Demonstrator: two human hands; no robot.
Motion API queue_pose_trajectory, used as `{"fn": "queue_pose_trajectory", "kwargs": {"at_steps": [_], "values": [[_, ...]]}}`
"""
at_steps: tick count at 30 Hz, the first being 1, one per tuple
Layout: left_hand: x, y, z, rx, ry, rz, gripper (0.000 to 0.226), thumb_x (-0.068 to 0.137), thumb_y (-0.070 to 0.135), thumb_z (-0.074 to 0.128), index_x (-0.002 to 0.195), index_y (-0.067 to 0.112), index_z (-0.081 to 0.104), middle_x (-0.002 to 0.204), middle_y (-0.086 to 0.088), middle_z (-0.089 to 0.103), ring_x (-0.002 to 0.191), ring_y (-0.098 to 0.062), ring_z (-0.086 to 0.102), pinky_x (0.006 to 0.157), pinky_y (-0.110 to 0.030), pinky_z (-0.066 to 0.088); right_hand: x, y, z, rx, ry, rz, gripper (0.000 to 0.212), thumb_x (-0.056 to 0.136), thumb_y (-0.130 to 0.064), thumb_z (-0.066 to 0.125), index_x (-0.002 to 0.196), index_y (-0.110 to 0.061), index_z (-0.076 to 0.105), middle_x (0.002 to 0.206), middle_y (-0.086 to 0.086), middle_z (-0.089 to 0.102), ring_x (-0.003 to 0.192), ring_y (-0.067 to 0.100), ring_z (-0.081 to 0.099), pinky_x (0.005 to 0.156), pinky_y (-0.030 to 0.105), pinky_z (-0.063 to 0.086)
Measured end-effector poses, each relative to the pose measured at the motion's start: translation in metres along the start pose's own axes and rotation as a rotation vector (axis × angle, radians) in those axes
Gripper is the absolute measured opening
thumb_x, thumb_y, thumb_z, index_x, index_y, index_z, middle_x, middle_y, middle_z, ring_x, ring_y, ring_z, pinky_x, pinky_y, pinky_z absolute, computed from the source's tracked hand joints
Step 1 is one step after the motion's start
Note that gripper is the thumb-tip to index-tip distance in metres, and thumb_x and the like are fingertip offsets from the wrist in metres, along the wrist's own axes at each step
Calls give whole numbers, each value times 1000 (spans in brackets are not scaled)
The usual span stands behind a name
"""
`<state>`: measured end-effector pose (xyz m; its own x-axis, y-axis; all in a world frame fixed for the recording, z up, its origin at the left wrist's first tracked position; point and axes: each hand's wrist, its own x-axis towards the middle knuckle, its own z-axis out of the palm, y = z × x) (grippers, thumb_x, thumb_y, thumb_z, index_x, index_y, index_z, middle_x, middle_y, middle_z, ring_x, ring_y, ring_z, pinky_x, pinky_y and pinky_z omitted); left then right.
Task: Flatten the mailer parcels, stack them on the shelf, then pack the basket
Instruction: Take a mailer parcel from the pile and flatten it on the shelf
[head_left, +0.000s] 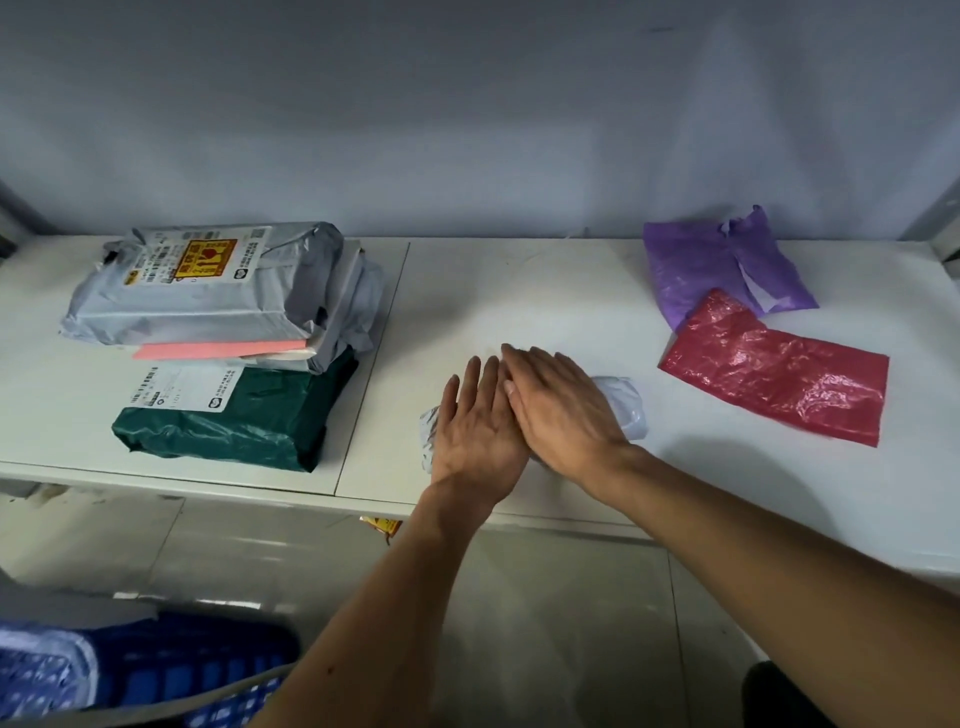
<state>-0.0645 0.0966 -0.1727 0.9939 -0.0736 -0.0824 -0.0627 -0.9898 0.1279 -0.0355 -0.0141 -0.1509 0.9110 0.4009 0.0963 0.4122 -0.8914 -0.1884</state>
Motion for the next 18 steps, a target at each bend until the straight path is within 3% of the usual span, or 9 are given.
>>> {"fn": "queue_pose_trajectory", "kwargs": {"at_steps": [2, 4, 10, 14, 16, 18], "values": [[4, -6, -1, -72, -25, -10, 57, 103, 31, 16, 155, 16, -1, 164, 2, -1, 149, -15, -14, 121, -33, -9, -1, 5, 3, -22, -32, 82, 68, 97, -44, 8, 138, -8, 48, 134, 11, 57, 130, 27, 47, 113, 38, 29], [9, -10, 0, -105, -48, 10, 58, 101, 34, 7, 156, 16, 2, 164, 3, 1, 149, -13, -14, 121, -31, -8, -1, 12, 8, -89, -75, 48, 77, 94, -47, -3, 138, -11, 49, 139, 9, 54, 136, 27, 41, 115, 39, 24], [6, -11, 3, -44, -44, 21, 58, 102, 35, 1, 155, 13, -7, 163, -1, -11, 146, -15, -21, 120, -31, -12, 0, 17, 17, -136, -98, 39, 70, 98, -41, 2, 143, -10, 46, 142, 9, 52, 138, 26, 41, 116, 41, 27], [5, -11, 3, 24, -56, 34, 83, 79, 44, -22, 154, 10, -8, 163, -5, -11, 148, -20, -17, 118, -35, -11, 1, 21, 18, -96, -131, 28, 71, 95, -46, -6, 154, -20, 23, 156, 4, 34, 146, 22, 25, 121, 38, 14], [7, -10, -2, 10, -92, 23, 83, 81, 46, -20, 154, 10, -6, 163, -5, -8, 149, -22, -13, 118, -36, -9, 3, 22, 15, -72, -156, 26, 63, 100, -47, 1, 155, -22, 16, 159, 4, 27, 148, 21, 19, 121, 37, 10], [8, -10, -8, 0, -125, 7, 68, 96, 45, -6, 155, 12, -6, 163, -4, -8, 149, -20, -13, 119, -37, -8, 1, 21, 10, -60, -164, 31, 60, 102, -47, 6, 156, -20, 12, 160, 5, 22, 149, 22, 14, 121, 37, 7]]}}
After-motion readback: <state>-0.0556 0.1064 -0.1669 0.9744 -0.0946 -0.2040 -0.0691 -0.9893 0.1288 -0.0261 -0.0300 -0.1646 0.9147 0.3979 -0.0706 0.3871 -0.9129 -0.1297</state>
